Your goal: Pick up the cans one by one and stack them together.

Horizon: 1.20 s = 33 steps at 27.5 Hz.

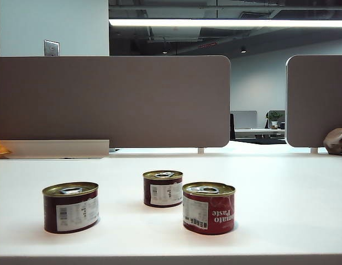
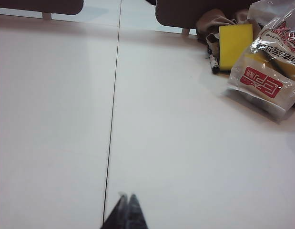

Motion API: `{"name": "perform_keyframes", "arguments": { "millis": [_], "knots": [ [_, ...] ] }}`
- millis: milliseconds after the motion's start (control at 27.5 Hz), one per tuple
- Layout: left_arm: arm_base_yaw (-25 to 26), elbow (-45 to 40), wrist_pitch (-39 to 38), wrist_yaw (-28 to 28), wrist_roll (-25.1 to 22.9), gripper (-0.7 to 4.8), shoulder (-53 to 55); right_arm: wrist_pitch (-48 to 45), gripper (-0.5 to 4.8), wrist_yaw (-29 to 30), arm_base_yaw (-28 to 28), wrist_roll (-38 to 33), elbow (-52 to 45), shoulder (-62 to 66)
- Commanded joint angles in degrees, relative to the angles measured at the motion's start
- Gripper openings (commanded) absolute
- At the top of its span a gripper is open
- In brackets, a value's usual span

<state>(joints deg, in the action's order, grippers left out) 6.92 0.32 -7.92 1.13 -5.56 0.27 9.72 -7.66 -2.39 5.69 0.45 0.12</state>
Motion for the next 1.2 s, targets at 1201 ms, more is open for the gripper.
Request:
{"name": "perform_keyframes", "arguments": {
  "millis": [1201],
  "knots": [
    [0.1,1.9,12.1,3.2,28.8,-0.05,0.0,-20.0,-0.01,2.5,-0.2,-32.9,2.9,0.0]
  ]
}}
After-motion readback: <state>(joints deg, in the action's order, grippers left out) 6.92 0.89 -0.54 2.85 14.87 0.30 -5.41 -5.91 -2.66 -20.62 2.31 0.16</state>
